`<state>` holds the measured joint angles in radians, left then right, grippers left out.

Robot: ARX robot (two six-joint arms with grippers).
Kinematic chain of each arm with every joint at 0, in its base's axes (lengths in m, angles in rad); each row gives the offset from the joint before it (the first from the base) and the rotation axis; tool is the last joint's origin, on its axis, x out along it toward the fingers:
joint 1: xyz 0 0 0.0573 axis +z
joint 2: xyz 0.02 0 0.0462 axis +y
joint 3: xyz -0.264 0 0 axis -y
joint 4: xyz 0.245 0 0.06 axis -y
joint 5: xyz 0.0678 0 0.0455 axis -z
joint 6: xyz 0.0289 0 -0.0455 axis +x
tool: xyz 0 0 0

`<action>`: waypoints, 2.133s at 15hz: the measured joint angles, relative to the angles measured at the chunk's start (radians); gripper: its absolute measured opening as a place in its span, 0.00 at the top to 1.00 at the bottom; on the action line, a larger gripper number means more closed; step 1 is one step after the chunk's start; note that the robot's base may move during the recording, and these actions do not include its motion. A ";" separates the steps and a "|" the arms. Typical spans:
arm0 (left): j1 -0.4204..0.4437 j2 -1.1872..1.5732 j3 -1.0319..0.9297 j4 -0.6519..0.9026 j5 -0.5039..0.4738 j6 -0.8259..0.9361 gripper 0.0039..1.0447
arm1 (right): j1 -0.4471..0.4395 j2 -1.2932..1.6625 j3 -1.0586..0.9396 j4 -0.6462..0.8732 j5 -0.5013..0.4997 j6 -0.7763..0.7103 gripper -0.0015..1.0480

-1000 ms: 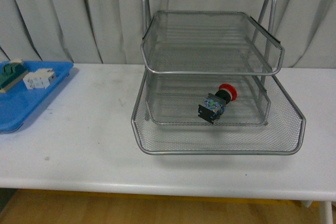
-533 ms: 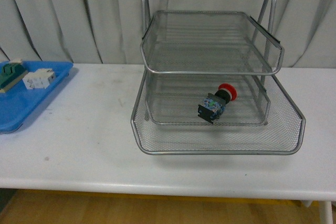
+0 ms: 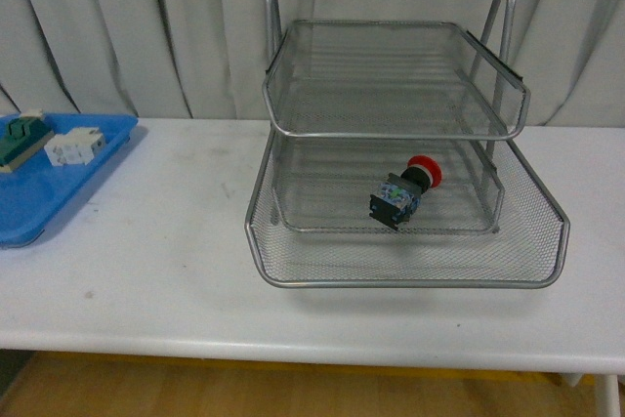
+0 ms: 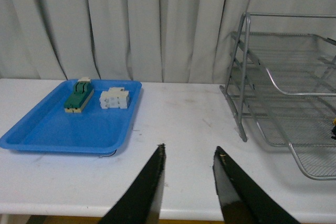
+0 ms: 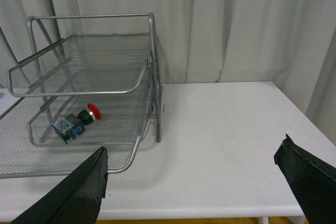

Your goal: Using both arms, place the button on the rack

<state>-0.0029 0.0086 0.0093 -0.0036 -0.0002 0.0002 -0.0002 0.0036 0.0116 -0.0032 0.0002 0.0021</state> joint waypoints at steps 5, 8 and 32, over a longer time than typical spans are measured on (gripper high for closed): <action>0.000 0.000 0.000 0.000 0.000 0.000 0.15 | -0.068 0.533 0.106 0.455 -0.170 0.073 0.06; 0.000 0.000 0.000 0.000 0.000 0.000 0.06 | 0.069 1.149 0.435 0.714 -0.035 0.103 0.06; 0.000 0.000 0.000 0.000 0.000 0.000 0.06 | 0.415 1.836 0.778 0.260 0.063 0.294 0.98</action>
<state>-0.0029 0.0086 0.0093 -0.0036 -0.0002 0.0002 0.4152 1.8397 0.7898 0.2565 0.0631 0.2958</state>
